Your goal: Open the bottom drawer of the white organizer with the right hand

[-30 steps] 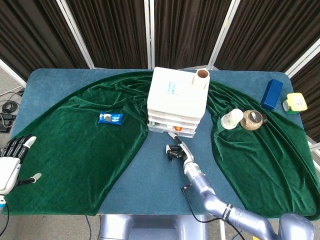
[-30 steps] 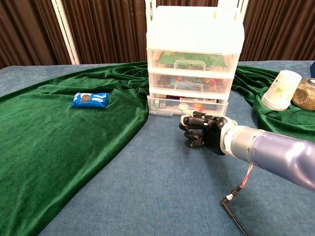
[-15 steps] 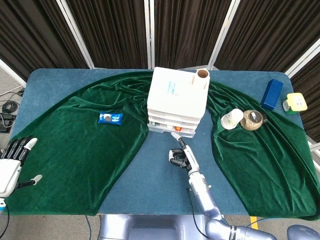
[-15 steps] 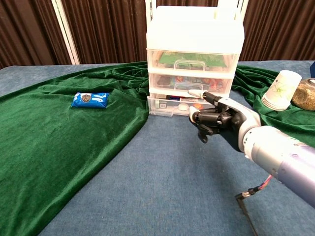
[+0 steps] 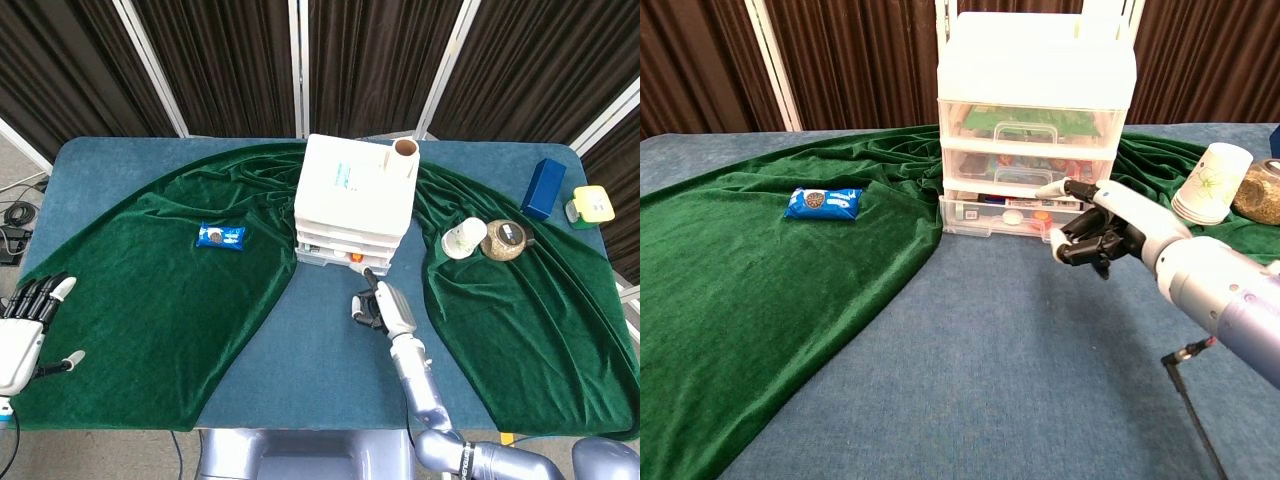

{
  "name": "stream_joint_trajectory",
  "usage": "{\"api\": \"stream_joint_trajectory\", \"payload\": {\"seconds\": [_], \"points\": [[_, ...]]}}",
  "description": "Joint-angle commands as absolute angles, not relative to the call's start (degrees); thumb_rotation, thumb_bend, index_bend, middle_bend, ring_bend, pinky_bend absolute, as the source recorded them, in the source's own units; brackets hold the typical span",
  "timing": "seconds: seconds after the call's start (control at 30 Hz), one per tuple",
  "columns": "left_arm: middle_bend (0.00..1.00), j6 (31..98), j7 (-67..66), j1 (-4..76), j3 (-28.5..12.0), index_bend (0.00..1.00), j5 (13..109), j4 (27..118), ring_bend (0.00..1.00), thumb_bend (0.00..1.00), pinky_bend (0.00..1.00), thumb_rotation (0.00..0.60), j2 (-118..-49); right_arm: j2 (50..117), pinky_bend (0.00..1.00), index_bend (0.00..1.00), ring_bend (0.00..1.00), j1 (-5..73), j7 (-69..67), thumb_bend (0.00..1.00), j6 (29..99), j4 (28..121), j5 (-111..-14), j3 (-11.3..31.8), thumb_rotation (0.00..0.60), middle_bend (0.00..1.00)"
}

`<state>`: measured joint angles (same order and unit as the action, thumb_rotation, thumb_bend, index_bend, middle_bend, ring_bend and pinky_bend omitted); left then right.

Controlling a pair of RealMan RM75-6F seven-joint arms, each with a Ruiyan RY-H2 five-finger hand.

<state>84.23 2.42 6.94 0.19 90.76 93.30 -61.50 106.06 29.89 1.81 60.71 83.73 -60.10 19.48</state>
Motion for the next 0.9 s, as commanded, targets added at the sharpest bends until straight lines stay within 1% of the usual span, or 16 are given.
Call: {"api": "stream_joint_trajectory", "payload": {"seconds": [0.03,0.43,0.9], "points": [[0.00,84.19,2.39,6.95,0.18,0.00,90.72,93.31,0.00,0.11,0.00,0.600,-61.50,106.27,0.78,0.20,0.88,32.20,8.04,0.54,62.86,81.39,-57.69,20.35,0.600,0.80],[0.00,83.80,2.15,6.98,0.29,0.00,90.51,93.62,0.00,0.11,0.00,0.600,-61.22,105.79,0.78,0.20,0.88,33.73,14.30,0.54,62.53,81.68,-52.70,20.78,0.600,0.80],[0.00,83.83,2.19,6.97,0.36,0.00,90.65,93.67,0.00,0.11,0.00,0.600,-61.12,105.85,0.78,0.21,0.88,34.29,15.35,0.54,62.00,81.56,-50.12,20.35,0.600,0.80]]}}
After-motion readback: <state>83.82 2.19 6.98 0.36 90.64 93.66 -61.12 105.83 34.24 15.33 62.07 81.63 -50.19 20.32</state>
